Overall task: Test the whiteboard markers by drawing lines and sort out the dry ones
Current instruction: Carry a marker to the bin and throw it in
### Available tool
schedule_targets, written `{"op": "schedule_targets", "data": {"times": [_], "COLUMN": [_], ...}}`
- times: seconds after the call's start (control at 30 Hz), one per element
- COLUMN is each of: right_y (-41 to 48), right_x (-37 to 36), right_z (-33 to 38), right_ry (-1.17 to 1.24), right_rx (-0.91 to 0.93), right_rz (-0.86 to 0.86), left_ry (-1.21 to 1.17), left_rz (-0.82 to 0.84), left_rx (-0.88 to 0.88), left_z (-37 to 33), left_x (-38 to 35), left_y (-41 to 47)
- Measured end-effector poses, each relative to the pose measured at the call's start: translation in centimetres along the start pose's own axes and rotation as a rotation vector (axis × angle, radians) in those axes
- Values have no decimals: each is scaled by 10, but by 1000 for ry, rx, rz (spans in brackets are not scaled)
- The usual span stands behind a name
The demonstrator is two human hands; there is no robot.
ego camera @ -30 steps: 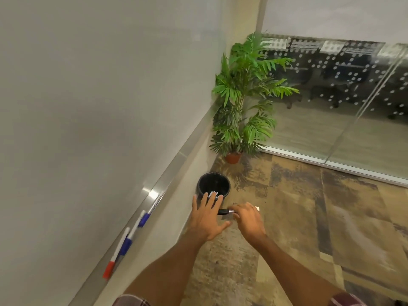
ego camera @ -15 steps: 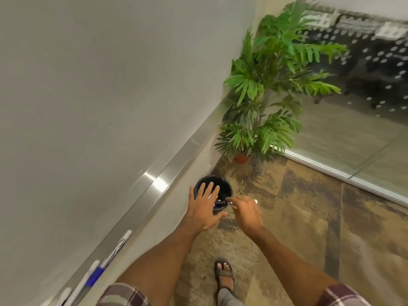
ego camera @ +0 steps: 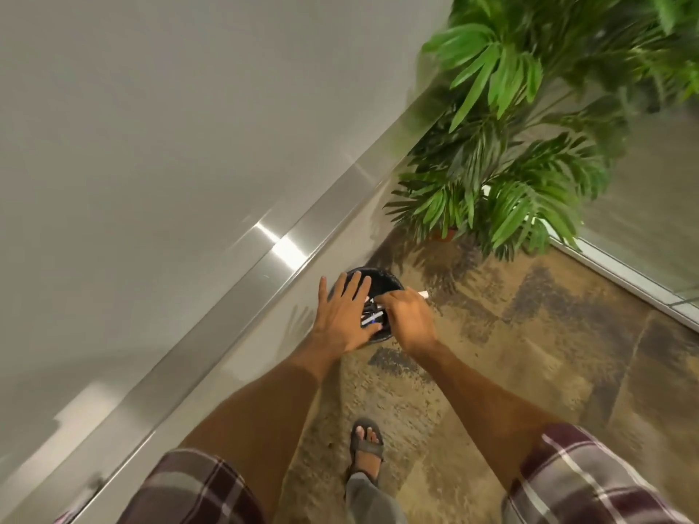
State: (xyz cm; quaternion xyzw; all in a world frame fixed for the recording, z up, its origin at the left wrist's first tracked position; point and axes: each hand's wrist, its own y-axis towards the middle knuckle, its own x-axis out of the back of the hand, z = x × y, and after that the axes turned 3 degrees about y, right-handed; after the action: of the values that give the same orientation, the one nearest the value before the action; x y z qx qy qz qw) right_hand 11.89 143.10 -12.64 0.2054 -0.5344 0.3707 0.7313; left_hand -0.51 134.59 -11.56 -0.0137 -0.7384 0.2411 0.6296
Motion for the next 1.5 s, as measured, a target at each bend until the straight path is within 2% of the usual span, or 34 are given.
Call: {"op": "schedule_targets", "data": {"times": [0.2,0.33,0.63,0.77,0.97,1.2,1.5], "right_y": [41,49,35,22,-8,-58,-128], "right_x": [-25,-26,-19,-9,10,45,100], "right_z": [-33,-39,-28,-22,8,62,144], "right_ry": [77,239,296,268,127,25,-53], "right_rx": [27,-128,-200,-162,-52,4,21], "right_rz": [80,126,74,42,36,-64,-129], "left_ry": [-32,-38,-63,-83,-77,-18,163], "left_rz": [11,30,42,19,-45,-107,-297], "left_rx": [47,74,118,138,131,110,97], "left_z": [6,10,12,5,3,-1,14], "left_x": [-20,-24,-29,-18,8,47,85], "left_y": [38,44,24,10,-32,-106,-209]}}
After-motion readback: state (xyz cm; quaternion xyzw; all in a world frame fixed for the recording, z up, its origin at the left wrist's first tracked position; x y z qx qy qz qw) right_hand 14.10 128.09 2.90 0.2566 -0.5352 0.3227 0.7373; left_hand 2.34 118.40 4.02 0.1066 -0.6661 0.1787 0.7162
